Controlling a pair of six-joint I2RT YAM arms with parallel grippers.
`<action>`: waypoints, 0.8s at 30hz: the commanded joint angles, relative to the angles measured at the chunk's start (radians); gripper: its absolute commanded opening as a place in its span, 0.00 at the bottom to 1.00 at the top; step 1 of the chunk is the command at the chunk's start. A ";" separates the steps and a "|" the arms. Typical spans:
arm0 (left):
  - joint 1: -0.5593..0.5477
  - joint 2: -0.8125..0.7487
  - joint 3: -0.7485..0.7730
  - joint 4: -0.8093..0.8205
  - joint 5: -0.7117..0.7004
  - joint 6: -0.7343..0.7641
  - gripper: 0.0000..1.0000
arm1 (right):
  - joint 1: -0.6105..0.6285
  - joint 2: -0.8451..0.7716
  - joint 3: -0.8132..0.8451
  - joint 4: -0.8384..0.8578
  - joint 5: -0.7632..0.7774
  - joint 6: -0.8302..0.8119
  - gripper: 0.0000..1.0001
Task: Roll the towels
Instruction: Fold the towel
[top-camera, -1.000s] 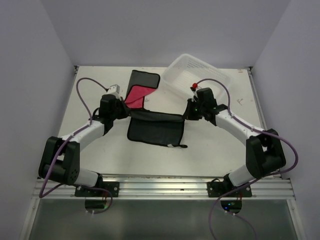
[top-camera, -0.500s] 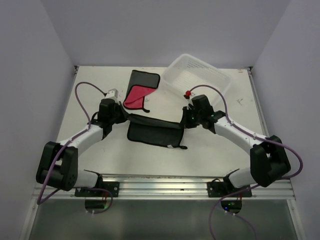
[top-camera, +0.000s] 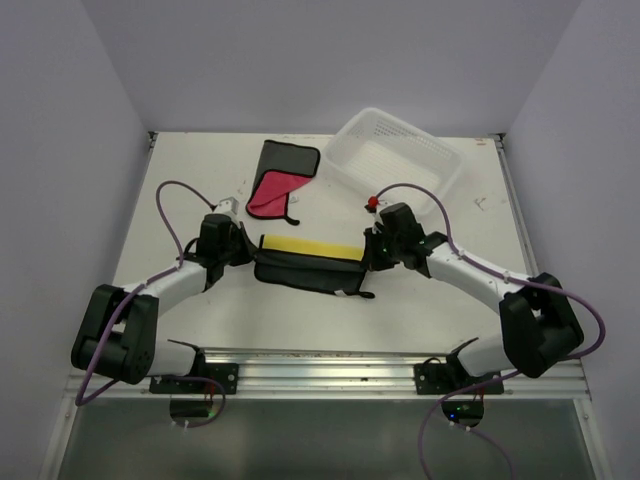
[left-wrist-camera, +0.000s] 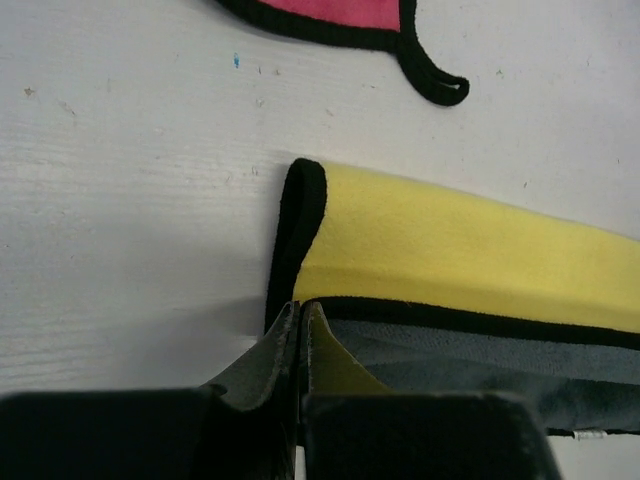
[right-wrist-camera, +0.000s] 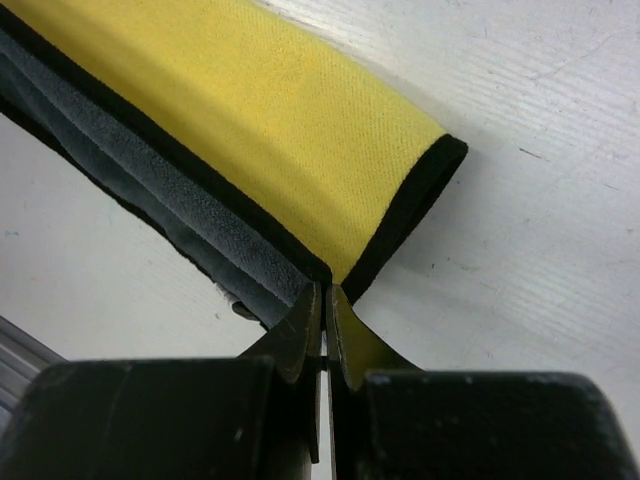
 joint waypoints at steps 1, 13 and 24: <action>0.008 -0.024 -0.010 0.032 -0.057 0.010 0.00 | -0.001 -0.060 -0.013 -0.025 0.062 -0.028 0.00; 0.008 -0.016 -0.023 0.038 -0.057 0.012 0.00 | 0.011 -0.054 -0.085 0.017 0.056 -0.022 0.00; 0.008 0.005 -0.049 0.041 -0.036 0.004 0.00 | 0.021 -0.031 -0.118 0.059 0.021 -0.008 0.07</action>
